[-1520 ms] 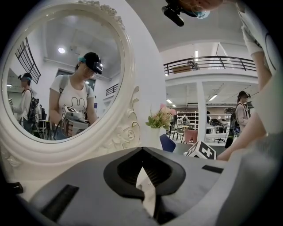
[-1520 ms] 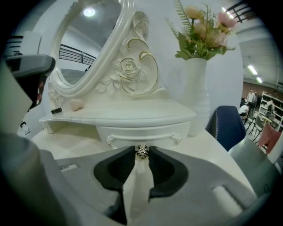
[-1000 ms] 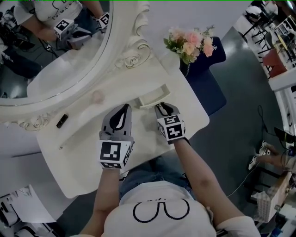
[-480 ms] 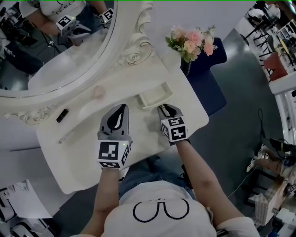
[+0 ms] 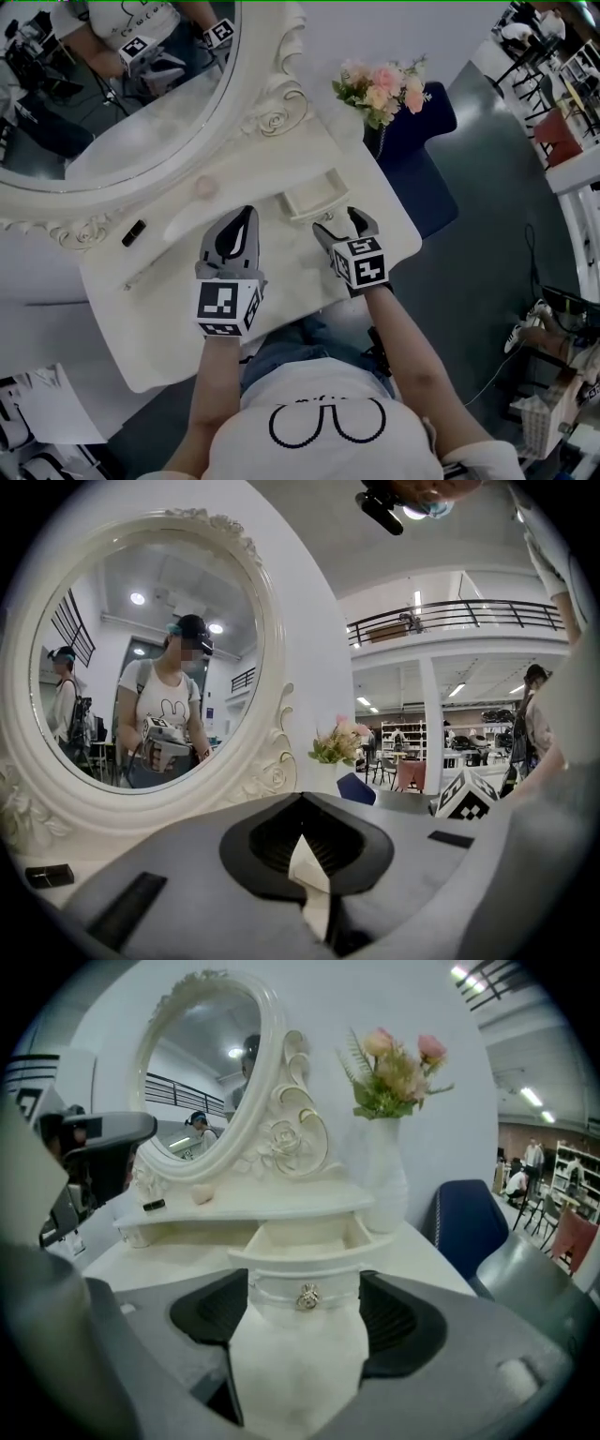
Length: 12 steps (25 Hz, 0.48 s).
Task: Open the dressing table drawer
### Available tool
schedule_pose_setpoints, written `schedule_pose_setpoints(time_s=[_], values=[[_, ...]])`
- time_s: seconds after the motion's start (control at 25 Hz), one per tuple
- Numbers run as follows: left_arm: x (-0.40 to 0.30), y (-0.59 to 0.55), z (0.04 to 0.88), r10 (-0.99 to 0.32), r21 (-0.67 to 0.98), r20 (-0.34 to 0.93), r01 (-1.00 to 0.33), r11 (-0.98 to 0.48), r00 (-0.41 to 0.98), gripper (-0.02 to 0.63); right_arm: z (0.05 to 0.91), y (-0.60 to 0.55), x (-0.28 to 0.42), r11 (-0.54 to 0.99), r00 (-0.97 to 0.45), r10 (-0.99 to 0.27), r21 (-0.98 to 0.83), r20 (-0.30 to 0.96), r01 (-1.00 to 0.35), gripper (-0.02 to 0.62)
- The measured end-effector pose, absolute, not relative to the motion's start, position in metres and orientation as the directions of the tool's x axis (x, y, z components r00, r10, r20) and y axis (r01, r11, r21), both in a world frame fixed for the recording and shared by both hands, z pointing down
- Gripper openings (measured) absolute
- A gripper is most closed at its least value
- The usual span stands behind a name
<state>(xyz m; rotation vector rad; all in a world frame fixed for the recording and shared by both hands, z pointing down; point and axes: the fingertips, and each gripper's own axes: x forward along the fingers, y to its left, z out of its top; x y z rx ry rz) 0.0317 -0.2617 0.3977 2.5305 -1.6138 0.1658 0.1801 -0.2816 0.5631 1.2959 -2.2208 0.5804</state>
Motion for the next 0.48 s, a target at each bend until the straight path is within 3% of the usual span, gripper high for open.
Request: schedule_pose_setpoints(time_s=[0.48], values=[[0.030,-0.263,0.346,-0.904,0.000,0.052,-0.905,-0.426,0.425,-0.002,0.415,-0.263,0.205,0.471,-0.437,-0.807,-0.012,0.397,-0.882,0.346]])
